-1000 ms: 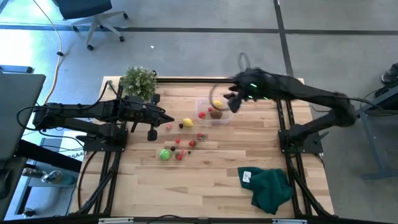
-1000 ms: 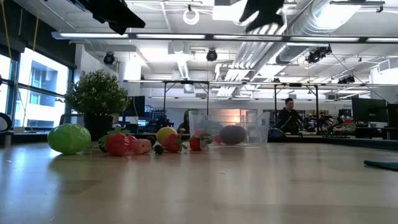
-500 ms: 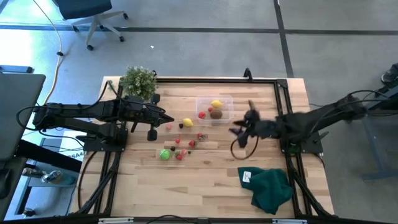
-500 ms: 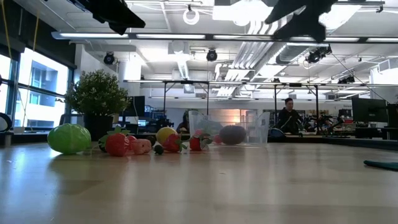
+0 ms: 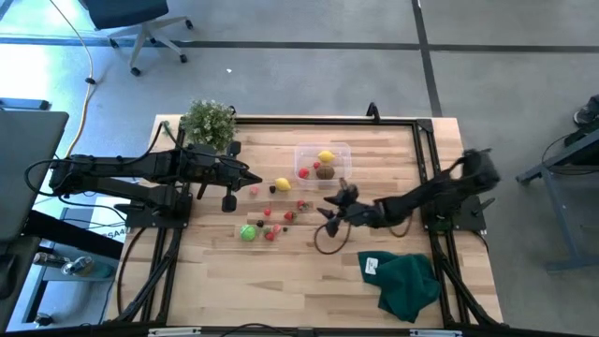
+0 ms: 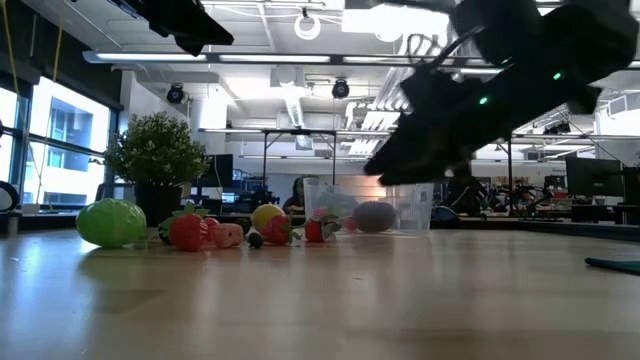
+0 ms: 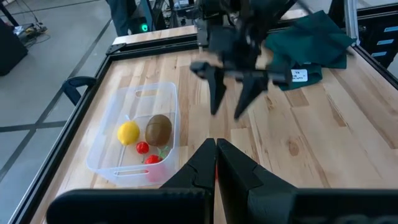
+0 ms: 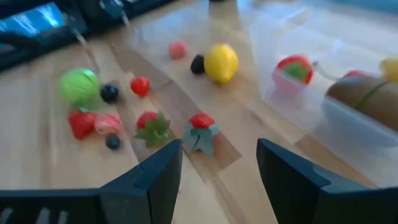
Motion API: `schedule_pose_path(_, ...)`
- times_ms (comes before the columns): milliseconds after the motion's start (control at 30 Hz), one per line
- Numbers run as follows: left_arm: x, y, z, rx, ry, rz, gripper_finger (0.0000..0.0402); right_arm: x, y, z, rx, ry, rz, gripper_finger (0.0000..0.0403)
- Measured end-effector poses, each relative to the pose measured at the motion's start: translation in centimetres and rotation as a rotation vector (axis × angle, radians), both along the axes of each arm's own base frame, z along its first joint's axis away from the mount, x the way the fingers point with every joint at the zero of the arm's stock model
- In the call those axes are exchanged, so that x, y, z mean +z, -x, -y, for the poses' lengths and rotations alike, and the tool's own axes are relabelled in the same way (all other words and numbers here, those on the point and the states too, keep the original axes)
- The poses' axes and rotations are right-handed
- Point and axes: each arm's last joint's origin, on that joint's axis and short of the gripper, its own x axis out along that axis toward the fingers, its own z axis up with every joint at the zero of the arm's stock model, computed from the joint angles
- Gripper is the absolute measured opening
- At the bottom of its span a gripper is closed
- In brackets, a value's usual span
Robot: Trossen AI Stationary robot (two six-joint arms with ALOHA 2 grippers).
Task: Pick and placing Produce into tupperware
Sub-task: Put the red strawberry into the transparent bin
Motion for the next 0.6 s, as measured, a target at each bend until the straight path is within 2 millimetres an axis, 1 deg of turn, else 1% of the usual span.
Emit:
schedule_pose_path(133, 0.0, 0.0, 0.0, 0.0, 0.0, 0.0, 0.0005, -1.5, -2.3, -0.4, 0.024, 0.025, -0.052, 0.0199)
schedule_pose_path(267, 0.0, 0.0, 0.0, 0.0, 0.0, 0.0, 0.0005, -2.2, -4.1, -0.6, 0.035, 0.093, -0.08, 0.0199)
schedule_pose_path(433, 0.0, 0.0, 0.0, 0.001, 0.0, 0.0, 0.0005, -2.6, -5.5, -0.4, 0.05, 0.114, -0.104, 0.0199)
schedule_pose_path(600, 0.0, 0.0, 0.0, 0.0, 0.0, 0.0, 0.0005, -2.7, -6.1, -0.1, 0.05, 0.134, -0.128, 0.0199)
